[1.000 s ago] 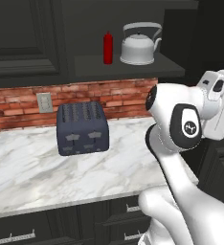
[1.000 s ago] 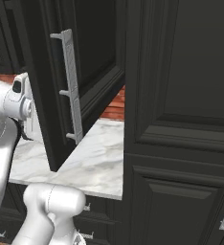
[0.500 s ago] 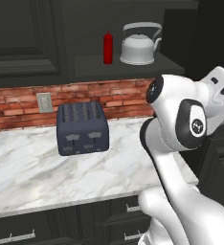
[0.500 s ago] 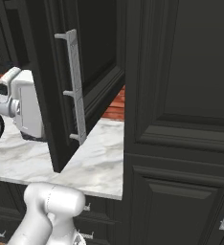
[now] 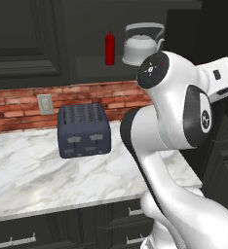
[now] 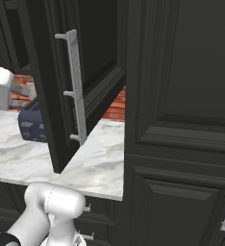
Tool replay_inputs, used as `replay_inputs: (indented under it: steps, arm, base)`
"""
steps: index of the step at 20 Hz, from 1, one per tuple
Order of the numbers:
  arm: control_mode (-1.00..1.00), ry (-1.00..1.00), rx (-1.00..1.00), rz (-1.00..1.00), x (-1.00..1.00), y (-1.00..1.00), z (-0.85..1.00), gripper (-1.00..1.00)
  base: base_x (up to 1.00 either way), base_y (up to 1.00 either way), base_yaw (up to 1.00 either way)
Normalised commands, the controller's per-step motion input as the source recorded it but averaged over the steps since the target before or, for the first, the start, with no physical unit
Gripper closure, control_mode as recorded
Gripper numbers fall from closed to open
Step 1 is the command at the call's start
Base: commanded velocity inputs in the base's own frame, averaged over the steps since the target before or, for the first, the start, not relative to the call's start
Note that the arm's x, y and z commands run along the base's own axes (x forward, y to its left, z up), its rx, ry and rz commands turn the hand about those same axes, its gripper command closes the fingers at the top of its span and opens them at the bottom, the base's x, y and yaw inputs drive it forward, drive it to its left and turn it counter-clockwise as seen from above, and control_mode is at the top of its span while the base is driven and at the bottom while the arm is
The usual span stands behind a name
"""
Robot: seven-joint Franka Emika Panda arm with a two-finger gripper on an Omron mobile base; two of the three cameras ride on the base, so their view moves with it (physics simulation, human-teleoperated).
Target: The dining table condiment station is running low on ketchup. Refill the condiment station by opening the cabinet and taking the ketchup from the cabinet and placing it on the dining table.
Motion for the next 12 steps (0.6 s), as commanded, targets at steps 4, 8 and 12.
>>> replay_inputs:
  steps: [4, 8, 12]
  arm:
    - [-1.0, -0.51, 0.19, 0.26, 0.27, 0.58, 0.0, -1.0]
    - [-1.0, -0.45, 0.08, 0.32, 0.28, 0.38, 0.0, -1.0]
    - [-1.0, -0.29, 0.0, 0.24, 0.25, 0.07, 0.0, -1.0]
  base:
    - [0.0, 0.0, 0.0]
    - [0.0, 0.0, 0.0]
    - [0.0, 0.0, 0.0]
